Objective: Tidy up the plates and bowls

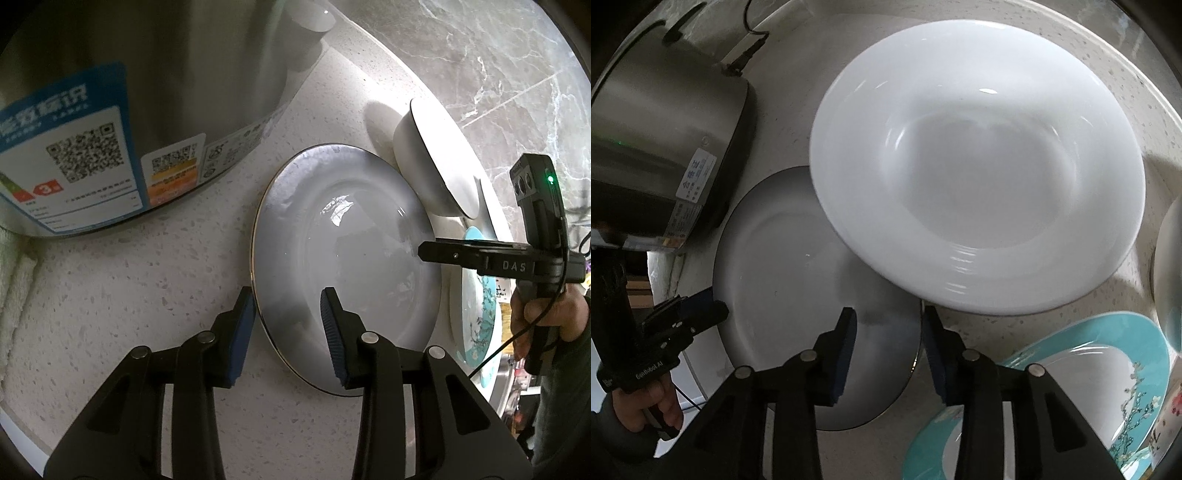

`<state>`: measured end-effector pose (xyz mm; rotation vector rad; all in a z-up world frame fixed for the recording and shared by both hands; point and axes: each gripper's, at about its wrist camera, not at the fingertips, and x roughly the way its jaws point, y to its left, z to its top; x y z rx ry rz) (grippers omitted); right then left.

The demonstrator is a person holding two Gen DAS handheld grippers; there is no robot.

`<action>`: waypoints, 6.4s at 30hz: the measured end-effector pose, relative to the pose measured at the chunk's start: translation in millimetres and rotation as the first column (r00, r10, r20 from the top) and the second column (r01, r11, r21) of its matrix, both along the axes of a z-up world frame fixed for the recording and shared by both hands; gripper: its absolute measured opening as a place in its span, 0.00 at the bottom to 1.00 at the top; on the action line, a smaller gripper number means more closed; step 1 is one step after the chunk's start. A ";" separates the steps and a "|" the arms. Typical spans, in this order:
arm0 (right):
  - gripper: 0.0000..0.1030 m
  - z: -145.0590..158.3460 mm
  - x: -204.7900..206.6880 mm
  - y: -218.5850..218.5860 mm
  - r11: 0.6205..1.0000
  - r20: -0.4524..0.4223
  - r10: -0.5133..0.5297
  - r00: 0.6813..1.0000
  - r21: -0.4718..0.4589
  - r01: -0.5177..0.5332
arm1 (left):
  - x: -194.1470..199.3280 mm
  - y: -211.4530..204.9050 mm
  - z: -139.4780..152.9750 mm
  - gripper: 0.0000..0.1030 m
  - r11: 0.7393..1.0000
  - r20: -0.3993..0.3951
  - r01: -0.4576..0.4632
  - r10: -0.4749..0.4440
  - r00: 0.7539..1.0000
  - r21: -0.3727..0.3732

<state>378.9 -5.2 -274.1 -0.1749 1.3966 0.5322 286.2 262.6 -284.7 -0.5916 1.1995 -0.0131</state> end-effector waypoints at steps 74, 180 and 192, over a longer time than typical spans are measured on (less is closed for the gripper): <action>0.25 -0.1 -199.1 -101.2 0.947 0.005 -0.302 0.953 0.115 0.300 | -96.2 -65.3 36.0 0.15 0.944 -0.087 0.329 -0.327 0.941 0.014; 0.53 -46.2 -332.6 -452.9 0.361 -0.080 -0.832 0.548 0.672 0.647 | 135.6 -509.9 18.8 0.69 0.308 -0.135 0.951 -0.942 0.307 0.015; 0.49 -47.9 -324.6 -456.7 0.350 -0.100 -0.813 0.574 0.704 0.618 | 148.7 -506.3 8.5 0.59 0.304 -0.153 0.952 -0.943 0.295 -0.041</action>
